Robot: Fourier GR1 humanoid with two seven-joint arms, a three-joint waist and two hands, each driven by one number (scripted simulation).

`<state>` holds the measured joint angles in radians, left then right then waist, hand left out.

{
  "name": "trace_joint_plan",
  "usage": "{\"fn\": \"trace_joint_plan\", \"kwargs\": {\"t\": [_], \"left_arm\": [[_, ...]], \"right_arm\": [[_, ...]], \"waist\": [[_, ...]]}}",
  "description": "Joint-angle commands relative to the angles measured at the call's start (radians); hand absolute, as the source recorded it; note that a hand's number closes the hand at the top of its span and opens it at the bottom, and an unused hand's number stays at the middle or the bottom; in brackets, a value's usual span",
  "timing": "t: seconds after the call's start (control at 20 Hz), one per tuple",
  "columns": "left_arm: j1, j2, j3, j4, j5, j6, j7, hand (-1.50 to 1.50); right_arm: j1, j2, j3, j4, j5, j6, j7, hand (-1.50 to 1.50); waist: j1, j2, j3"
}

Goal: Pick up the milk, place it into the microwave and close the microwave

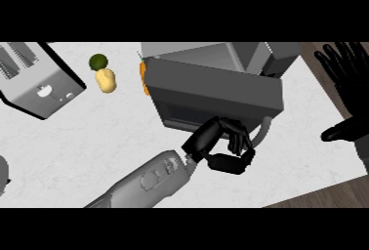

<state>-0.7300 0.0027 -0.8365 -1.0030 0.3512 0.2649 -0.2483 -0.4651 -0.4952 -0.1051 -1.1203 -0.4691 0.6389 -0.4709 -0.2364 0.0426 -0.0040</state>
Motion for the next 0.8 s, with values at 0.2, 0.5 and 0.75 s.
{"fn": "trace_joint_plan", "kwargs": {"t": [0.2, 0.5, 0.75], "left_arm": [[-0.158, -0.003, 0.023, 0.074, 0.109, 0.058, -0.027, 1.50], [-0.243, -0.003, 0.046, 0.130, 0.179, 0.082, -0.028, 1.50], [-0.309, -0.002, 0.059, 0.176, 0.219, 0.098, -0.043, 1.50]], "right_arm": [[-0.069, -0.013, -0.001, -0.049, -0.081, 0.065, 0.039, -1.50], [-0.096, -0.031, 0.013, -0.063, -0.116, 0.094, 0.095, -1.50], [-0.131, -0.042, 0.013, -0.076, -0.150, 0.103, 0.130, -1.50]], "waist": [[-0.079, 0.015, 0.003], [-0.117, 0.035, 0.005], [-0.139, 0.042, 0.006]]}}
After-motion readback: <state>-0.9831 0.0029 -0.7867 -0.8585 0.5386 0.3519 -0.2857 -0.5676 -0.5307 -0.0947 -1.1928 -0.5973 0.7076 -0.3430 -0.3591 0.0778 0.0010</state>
